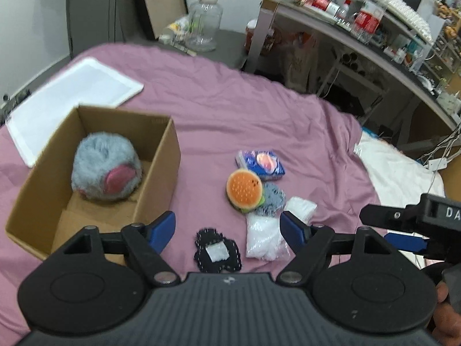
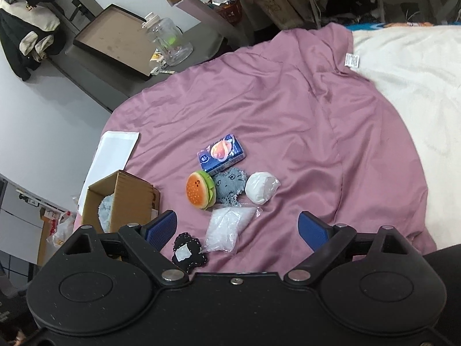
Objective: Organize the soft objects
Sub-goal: 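Open both grippers and move them to the black felt patch, then grasp the black felt patch with the left gripper while the right gripper grasps the plastic bag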
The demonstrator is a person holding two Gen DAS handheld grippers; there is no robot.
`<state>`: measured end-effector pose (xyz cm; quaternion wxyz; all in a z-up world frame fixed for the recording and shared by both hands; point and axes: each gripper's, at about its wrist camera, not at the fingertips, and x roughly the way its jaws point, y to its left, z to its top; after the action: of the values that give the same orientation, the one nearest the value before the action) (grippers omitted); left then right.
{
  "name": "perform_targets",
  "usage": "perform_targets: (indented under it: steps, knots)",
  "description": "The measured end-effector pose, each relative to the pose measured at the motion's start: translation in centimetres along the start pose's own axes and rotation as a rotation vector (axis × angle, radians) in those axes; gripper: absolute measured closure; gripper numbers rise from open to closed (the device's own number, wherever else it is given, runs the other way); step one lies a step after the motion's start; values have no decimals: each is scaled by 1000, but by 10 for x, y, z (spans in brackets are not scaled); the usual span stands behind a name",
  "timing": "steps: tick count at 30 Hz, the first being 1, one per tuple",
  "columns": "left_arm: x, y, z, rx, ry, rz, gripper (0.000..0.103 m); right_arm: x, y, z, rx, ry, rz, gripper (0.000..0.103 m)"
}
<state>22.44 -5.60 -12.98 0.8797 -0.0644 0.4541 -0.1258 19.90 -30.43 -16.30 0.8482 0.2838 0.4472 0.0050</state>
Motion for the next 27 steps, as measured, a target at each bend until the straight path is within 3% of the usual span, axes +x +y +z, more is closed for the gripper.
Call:
perform_targets:
  steps: [8,16,22,27]
  knots:
    - [24,3,-11,-34,59,17,29,26,-9,-5,61,60,54,12]
    - [48,4,-20,-40,124,45,56,51,-12,-7,92,108,72,12]
    - [66,2,-25,-10,149,101,69,67,-15,-5,103,130,71,15]
    - [78,-1,-27,17,175,141,73,80,-20,-2,124,151,74,16]
